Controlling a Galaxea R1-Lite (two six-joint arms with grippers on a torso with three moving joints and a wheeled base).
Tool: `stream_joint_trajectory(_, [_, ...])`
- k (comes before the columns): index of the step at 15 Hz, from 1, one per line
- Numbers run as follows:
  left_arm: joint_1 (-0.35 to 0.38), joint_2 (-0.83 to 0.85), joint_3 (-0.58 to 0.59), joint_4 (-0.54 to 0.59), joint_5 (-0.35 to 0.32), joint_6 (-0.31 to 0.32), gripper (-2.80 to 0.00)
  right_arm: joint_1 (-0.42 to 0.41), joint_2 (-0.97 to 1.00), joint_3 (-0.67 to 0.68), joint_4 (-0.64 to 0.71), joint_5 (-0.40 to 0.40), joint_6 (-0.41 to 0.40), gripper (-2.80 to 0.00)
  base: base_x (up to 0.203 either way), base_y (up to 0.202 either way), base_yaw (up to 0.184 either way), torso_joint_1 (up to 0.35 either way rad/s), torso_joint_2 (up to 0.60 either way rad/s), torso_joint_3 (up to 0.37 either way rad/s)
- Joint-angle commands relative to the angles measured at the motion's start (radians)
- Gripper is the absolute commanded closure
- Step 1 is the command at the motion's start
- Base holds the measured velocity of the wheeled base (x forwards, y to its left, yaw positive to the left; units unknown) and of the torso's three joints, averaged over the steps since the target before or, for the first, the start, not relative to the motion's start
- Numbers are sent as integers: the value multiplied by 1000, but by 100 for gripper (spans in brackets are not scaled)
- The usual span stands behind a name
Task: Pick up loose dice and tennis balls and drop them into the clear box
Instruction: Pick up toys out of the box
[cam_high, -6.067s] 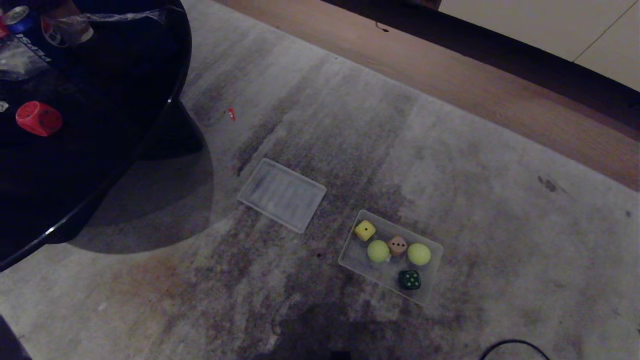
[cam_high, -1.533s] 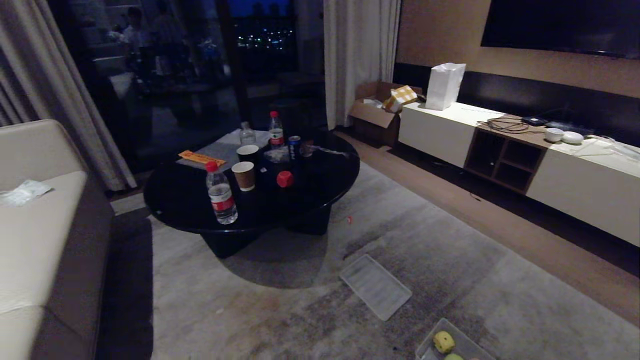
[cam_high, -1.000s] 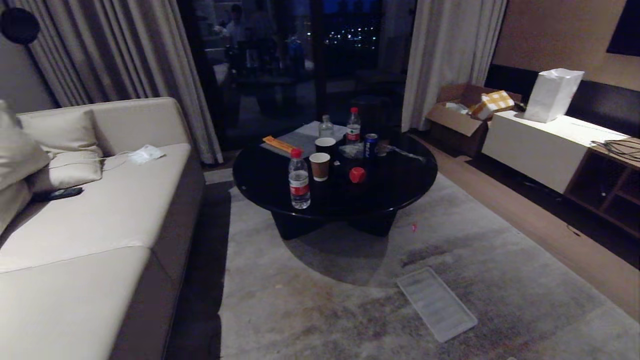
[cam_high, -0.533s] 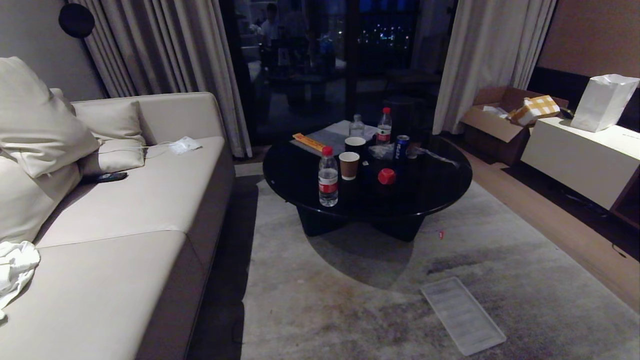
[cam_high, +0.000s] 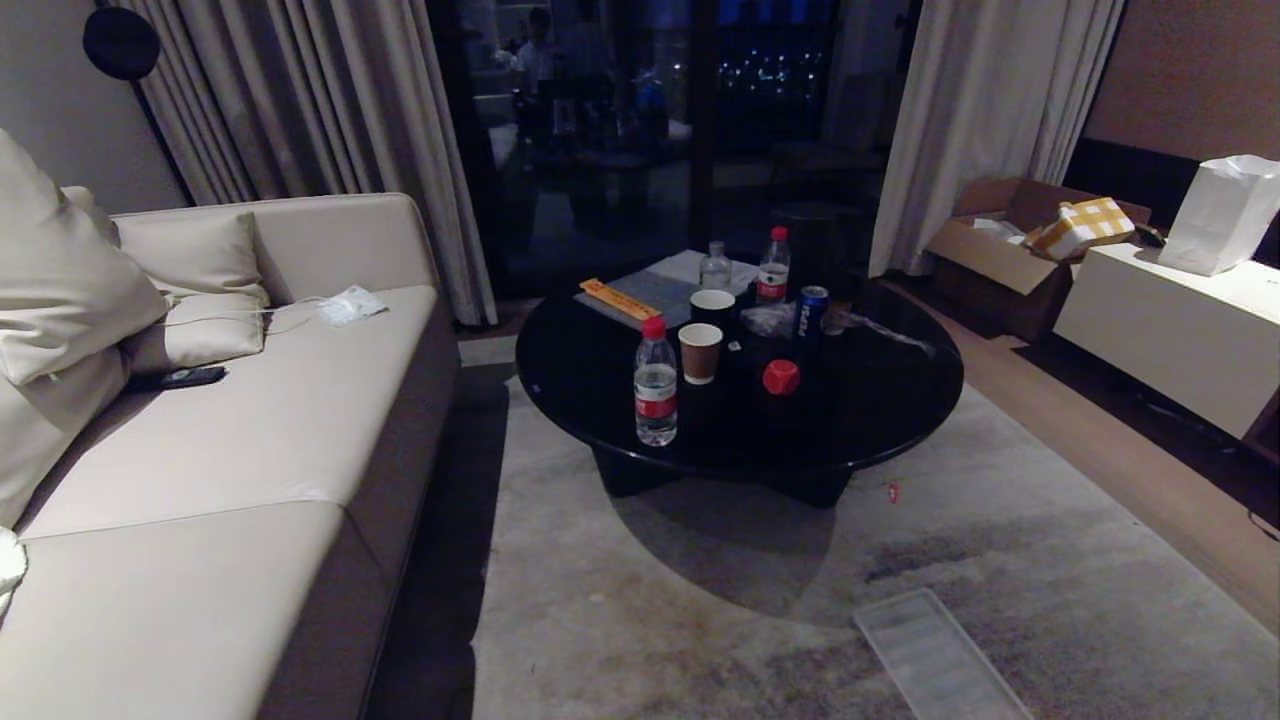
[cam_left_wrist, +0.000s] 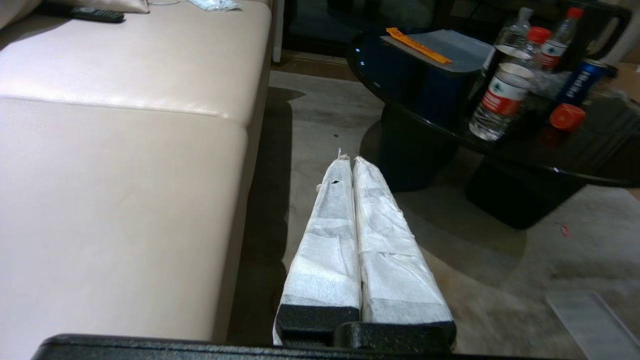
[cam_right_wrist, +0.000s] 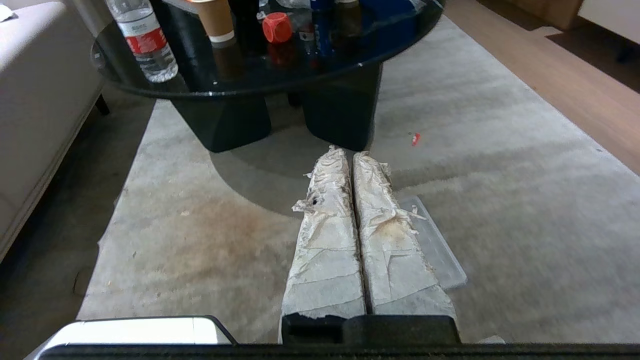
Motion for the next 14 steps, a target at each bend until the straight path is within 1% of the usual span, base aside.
stream_joint_trajectory(1, [0,1,0,0,1,-1,0,0,1,1,1,0,0,0,180,0,1,2,3,-1])
stream_joint_trajectory(14, [0,1,0,0,1,-1,0,0,1,1,1,0,0,0,183,0,0,3,2,3])
